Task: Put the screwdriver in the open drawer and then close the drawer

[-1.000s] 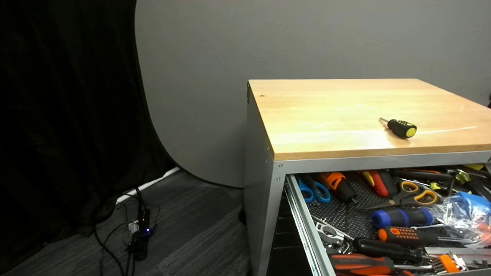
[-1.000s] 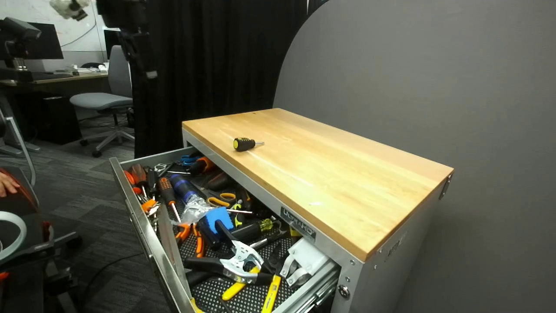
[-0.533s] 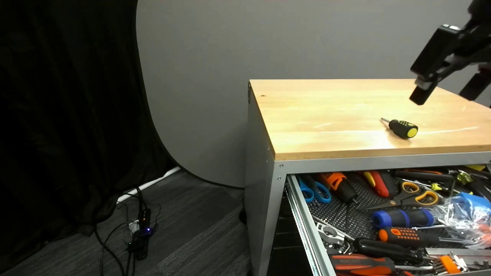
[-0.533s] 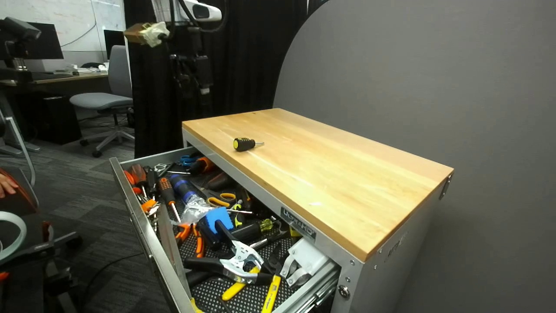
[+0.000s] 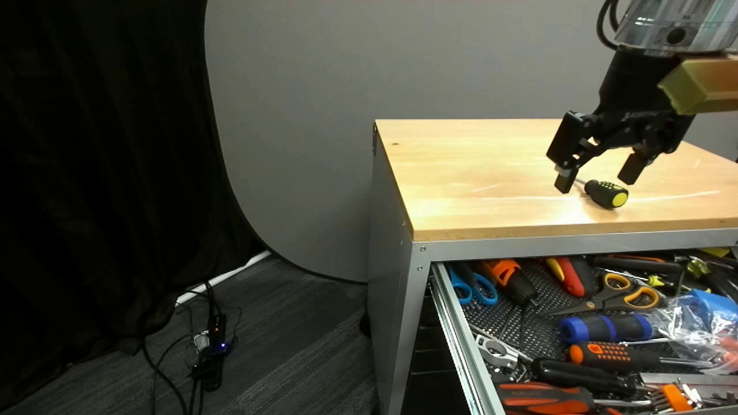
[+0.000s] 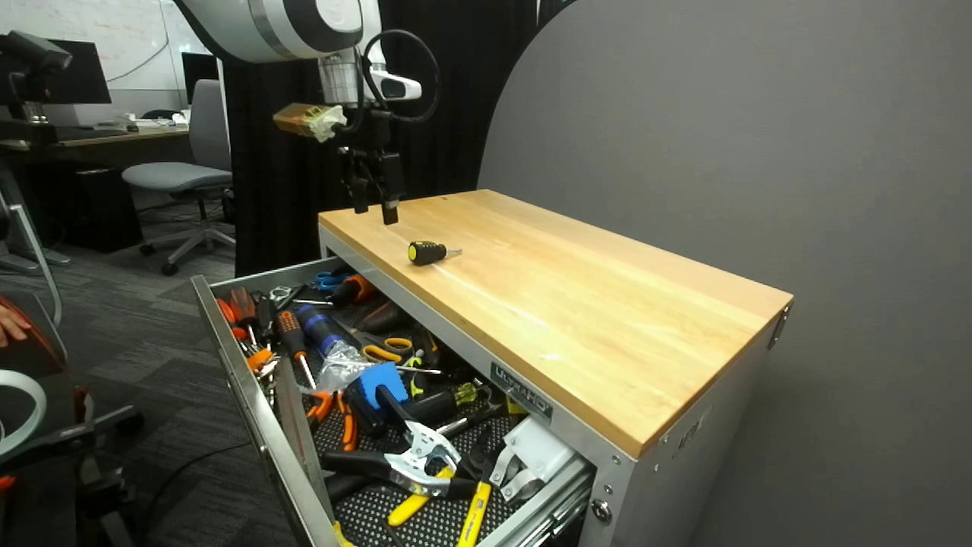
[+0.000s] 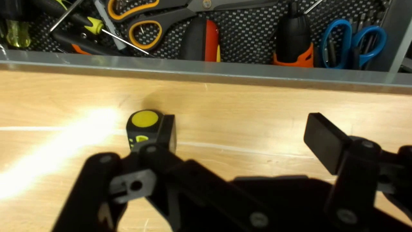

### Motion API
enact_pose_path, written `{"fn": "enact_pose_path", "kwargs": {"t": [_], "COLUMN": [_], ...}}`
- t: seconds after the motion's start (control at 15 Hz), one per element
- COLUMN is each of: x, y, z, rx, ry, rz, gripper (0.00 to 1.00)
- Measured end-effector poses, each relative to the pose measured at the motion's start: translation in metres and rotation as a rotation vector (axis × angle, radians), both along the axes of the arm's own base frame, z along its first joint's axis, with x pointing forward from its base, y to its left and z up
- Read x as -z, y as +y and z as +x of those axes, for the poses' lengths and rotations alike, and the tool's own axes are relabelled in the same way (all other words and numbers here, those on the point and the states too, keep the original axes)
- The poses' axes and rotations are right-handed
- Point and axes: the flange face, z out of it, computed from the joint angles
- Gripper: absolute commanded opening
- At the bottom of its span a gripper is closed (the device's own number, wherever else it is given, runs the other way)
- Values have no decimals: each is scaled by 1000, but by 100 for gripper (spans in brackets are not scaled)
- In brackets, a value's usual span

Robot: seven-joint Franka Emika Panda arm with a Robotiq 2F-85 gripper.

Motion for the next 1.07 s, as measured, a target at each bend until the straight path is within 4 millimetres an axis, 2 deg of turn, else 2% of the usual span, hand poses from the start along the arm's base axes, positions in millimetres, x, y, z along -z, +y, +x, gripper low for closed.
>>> {"fn": "enact_pose_path", "kwargs": {"t": [0.4,0.93,1.0,1.07], "x": [3,13,15,18], "y": [-16,-45,-46,-47], "z": [25,35,36,36], "rx": [57,134,143,149], "ry": [-51,-56,-53,-50], "rz": [-65,-100,-102,-103], "gripper": [100,100,75,74]}}
